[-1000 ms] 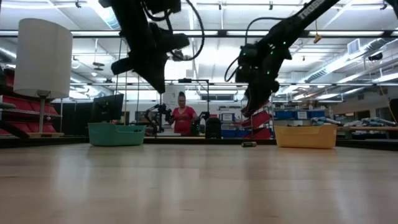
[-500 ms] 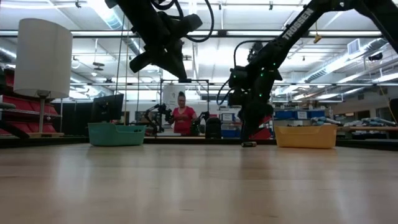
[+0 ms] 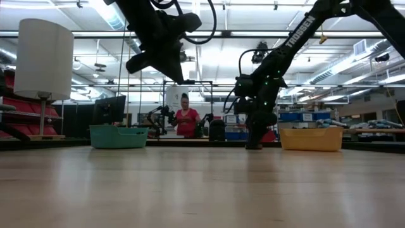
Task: Sort batteries
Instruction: Put the black battery into the blue bin
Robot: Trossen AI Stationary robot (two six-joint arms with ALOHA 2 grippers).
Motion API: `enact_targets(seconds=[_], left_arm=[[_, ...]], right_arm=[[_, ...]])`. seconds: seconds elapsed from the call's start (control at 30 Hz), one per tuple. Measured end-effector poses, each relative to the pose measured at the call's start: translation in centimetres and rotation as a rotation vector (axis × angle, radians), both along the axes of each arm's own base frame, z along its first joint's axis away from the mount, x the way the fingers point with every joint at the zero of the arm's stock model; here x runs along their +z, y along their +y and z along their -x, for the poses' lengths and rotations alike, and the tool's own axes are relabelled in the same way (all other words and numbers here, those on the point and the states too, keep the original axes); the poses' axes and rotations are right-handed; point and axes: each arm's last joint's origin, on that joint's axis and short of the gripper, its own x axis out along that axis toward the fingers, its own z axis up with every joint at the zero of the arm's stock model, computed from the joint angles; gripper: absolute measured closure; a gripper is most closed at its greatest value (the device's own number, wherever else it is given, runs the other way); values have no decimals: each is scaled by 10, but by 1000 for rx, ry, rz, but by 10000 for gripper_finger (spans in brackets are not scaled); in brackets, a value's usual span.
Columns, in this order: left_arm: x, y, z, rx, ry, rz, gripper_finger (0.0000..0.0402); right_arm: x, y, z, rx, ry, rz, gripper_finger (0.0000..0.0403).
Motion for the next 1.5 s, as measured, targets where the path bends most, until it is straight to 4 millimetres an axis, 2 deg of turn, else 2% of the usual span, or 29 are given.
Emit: enact_targets(seconds=[0.13, 0.3, 0.5, 0.7, 0.83, 0.97, 1.17, 1.33, 1.5], left_arm=[[-2, -2, 2, -2, 28, 5, 387], [-3, -4, 4, 2, 41, 22, 387], [-3, -4, 4, 6, 40, 18, 387], [-3, -3, 4, 26, 41, -15, 387], [-3, -1, 4, 61, 45, -67, 387], [-2, 0, 5, 84, 45, -100, 387], [-6, 0, 5, 81, 79, -111, 386], [-21, 0, 0, 63, 161, -123, 381], [-29, 0, -12, 59, 105, -115, 334]], right_arm=[[-3, 1, -2, -6, 7, 7, 307], [-2, 3, -3, -3, 7, 13, 357], [0, 4, -3, -1, 1, 18, 357], [16, 5, -3, 1, -26, 23, 357], [37, 5, -8, 16, -86, -1, 357], [46, 7, -11, 20, -96, -25, 357], [75, 12, -27, 28, -201, -126, 357], [119, 17, -53, 25, -408, -254, 357], [166, 31, -75, 96, -546, -295, 357]])
